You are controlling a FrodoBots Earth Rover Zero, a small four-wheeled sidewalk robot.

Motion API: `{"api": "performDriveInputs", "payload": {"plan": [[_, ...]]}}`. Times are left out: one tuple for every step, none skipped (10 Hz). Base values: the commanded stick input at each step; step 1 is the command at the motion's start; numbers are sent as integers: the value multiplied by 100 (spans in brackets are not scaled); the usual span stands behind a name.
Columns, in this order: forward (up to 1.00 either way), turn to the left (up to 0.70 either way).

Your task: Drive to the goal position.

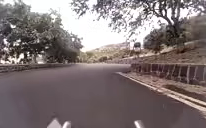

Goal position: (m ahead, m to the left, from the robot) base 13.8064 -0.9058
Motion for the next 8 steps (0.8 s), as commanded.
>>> {"api": "performDriveInputs", "payload": {"plan": [[70, -35], [70, -35], [70, -35], [70, -32], [70, 0], [70, 0], [70, 0], [70, 0]]}}
